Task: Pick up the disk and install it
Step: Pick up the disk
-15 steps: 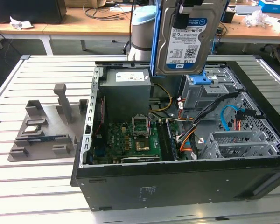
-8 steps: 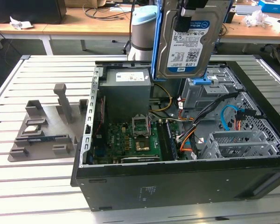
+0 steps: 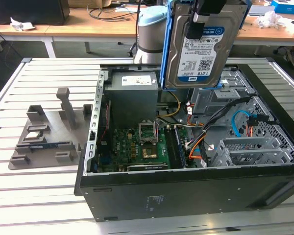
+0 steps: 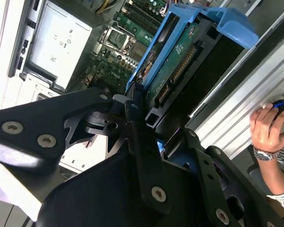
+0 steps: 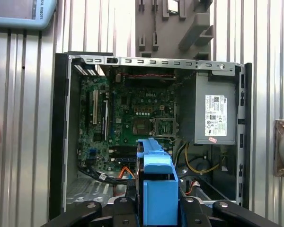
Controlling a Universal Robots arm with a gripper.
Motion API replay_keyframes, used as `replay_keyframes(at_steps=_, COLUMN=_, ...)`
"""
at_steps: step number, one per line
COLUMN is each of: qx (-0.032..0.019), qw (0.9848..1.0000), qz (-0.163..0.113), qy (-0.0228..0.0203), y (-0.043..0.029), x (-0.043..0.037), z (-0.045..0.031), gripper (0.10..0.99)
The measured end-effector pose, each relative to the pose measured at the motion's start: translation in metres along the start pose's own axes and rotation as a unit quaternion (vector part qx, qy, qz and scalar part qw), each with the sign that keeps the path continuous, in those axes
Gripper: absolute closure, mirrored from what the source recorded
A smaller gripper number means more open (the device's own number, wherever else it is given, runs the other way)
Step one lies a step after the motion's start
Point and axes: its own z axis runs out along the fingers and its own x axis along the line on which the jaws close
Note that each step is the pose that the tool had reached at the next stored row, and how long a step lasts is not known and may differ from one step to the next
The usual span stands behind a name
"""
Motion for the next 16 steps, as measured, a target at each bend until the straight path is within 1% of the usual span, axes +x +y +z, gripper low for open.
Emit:
replay_keyframes(at_steps=14, qx=0.0000, qw=1.0000, qz=0.000, qy=0.0000, y=0.0005, x=0.0186, z=-0.0007, gripper=0.722)
replay_keyframes(at_steps=16, qx=0.0000, qw=1.0000, qz=0.000, qy=0.0000, y=0.0006, x=0.0230, z=-0.0008, gripper=0.722)
